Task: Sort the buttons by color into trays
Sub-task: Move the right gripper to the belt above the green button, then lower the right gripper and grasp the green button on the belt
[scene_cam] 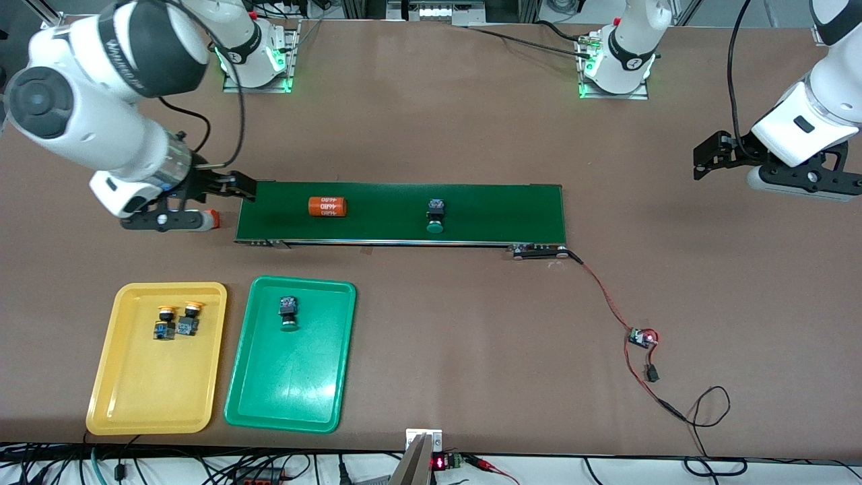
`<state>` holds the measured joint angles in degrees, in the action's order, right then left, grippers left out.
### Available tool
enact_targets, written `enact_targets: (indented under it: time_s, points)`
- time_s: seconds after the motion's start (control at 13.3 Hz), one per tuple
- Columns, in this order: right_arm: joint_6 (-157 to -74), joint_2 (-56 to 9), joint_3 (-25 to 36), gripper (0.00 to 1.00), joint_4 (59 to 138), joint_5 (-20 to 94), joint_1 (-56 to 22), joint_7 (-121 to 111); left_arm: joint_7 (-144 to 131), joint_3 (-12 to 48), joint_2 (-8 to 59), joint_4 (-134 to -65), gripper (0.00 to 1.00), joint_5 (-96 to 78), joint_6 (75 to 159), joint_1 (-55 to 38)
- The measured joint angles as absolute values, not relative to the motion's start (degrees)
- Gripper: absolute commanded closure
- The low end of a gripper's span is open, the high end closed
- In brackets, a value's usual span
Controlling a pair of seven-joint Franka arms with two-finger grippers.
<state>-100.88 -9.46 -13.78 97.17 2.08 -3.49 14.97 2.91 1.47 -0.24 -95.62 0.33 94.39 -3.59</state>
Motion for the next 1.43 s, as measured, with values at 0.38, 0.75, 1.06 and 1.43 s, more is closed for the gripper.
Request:
enact_targets:
  time_s: [0.38, 0.75, 1.06, 1.43]
  points:
    - [-106.60, -9.43, -19.58, 0.00, 100.78, -0.83, -3.83, 18.53, 2.91, 1.46, -0.24, -95.62, 0.00, 0.33, 94.40, -3.60]
    - [-114.80, -9.28, -24.92, 0.00, 106.97, -2.28, -4.05, 26.75, 2.93, 1.50, -0.24, -95.61, 0.00, 0.33, 94.37, -3.63]
    - [-121.59, -6.13, -26.26, 0.00, 115.20, -2.52, -4.58, 28.87, 2.96, 2.08, -0.24, -95.56, 0.00, 0.33, 94.33, -3.88]
    - [-127.60, -3.20, -29.62, 0.00, 121.98, -2.52, -4.65, 32.99, 2.96, 1.93, -0.18, -95.54, 0.00, 0.33, 94.28, -3.57]
